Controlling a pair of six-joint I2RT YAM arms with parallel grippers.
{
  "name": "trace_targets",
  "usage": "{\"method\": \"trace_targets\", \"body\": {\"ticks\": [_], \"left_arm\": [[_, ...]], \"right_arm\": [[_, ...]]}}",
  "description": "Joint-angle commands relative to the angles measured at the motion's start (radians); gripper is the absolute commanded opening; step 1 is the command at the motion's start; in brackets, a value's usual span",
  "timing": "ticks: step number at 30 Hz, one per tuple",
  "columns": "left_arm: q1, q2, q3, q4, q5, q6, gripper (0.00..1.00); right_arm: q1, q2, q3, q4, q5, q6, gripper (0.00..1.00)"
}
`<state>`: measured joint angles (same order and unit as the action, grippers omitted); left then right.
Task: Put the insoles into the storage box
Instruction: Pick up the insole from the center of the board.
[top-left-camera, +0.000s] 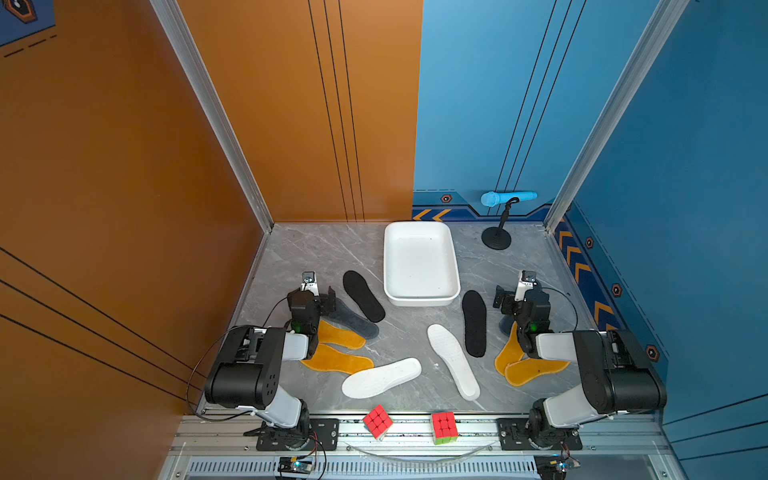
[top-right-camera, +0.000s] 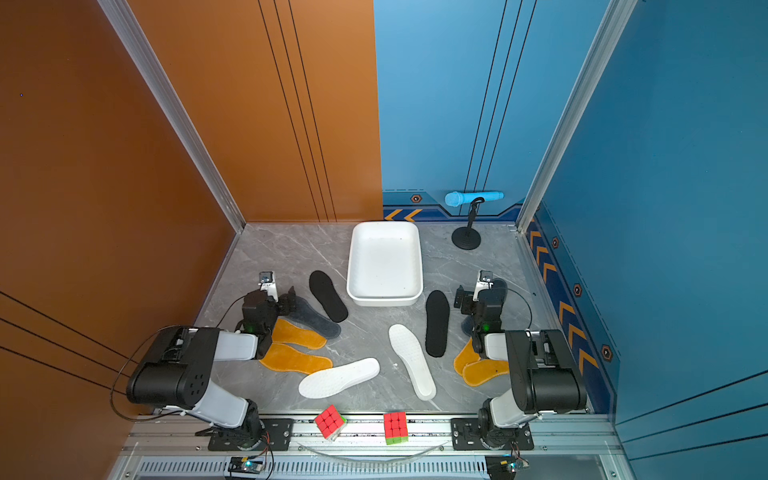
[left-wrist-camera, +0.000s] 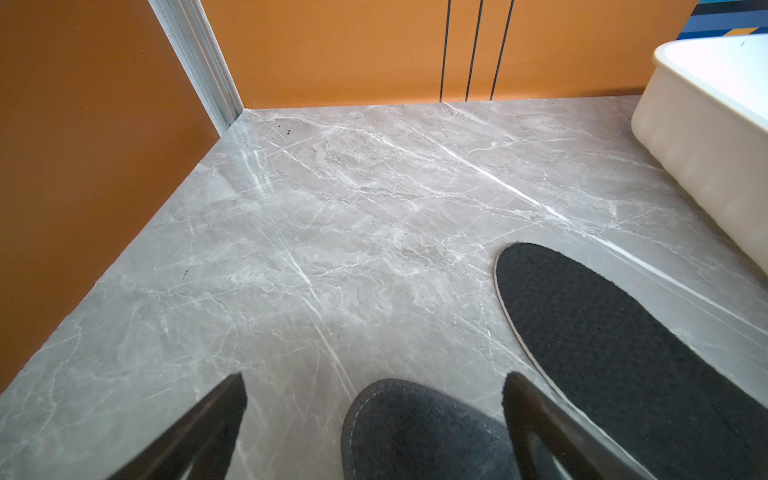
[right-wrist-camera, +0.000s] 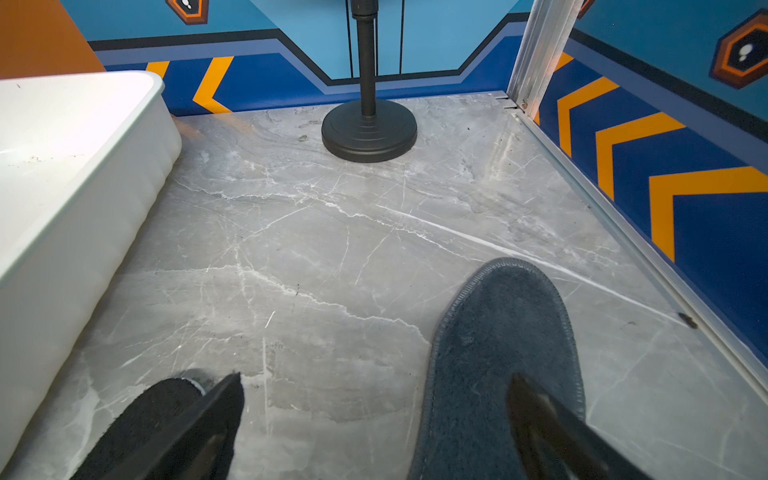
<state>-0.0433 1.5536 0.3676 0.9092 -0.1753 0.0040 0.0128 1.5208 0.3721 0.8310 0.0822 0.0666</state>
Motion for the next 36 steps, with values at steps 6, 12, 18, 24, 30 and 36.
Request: {"method": "trace_targets", "body": {"ticks": [6,12,18,24,30,36], "left_arm": [[0.013,0.011,0.015,0.013,0.016,-0.004,0.98],[-0.048,-0.070,-0.005,-0.008,-0.132,0.021,0.98],[-0.187,-0.234,-0.013,-0.084,-0.359,0.109,0.98],[-0.266,-0.340,0.286,-0.763,-0.343,-0.238,0.98],[-0.322,-0.220,0.549,-1.236,-0.323,-0.695,0.98],[-0.350,-0.078,0.655,-1.296,-0.185,-0.836,0.98]], "right_arm": [[0.001,0.012,0.016,0.020,0.000,-0.010,0.98],[0.002,-0.078,0.089,-0.184,0.019,-0.003,0.95],[0.009,-0.217,0.231,-0.512,-0.015,0.037,0.93],[0.058,-0.253,0.481,-0.959,-0.094,0.085,0.92],[0.134,-0.223,0.662,-1.268,-0.113,0.108,0.90],[0.194,-0.236,0.748,-1.426,-0.104,0.148,0.88]]}}
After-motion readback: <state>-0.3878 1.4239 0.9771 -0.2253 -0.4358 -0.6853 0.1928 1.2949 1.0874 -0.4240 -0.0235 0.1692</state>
